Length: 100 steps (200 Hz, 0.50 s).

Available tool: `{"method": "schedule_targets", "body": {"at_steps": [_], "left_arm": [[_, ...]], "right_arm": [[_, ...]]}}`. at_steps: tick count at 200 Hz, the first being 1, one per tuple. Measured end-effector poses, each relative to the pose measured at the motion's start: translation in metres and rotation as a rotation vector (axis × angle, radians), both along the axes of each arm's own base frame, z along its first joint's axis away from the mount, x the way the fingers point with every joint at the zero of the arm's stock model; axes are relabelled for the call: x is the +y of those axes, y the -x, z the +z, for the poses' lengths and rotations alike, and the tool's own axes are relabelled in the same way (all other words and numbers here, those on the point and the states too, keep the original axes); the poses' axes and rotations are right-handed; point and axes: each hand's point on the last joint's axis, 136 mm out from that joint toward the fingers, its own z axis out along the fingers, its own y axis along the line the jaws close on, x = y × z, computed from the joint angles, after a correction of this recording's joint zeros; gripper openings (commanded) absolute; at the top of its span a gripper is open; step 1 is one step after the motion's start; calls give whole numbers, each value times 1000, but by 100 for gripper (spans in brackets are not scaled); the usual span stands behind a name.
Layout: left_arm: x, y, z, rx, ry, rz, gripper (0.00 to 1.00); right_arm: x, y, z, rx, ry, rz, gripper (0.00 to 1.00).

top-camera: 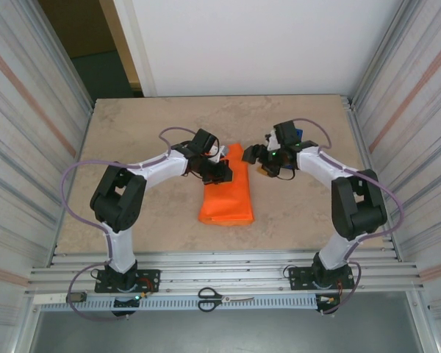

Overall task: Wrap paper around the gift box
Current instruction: Second fold the wrapping paper around the gift box, then tear off the tape with the cutter.

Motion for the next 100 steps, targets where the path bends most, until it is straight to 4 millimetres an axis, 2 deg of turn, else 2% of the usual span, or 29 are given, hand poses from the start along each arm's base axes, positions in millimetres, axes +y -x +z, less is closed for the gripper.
{"method": "schedule_targets", "body": {"at_steps": [27, 73, 100], "left_arm": [[0, 0, 0, -2, 1, -1, 0], [0, 0, 0, -5, 2, -3, 0], [0, 0, 0, -6, 3, -3, 0]], "right_arm": [[-37, -14, 13, -38, 6, -73, 59], [-107, -33, 13, -43, 19, -216, 29], [-142, -45, 16, -37, 12, -298, 23]]}}
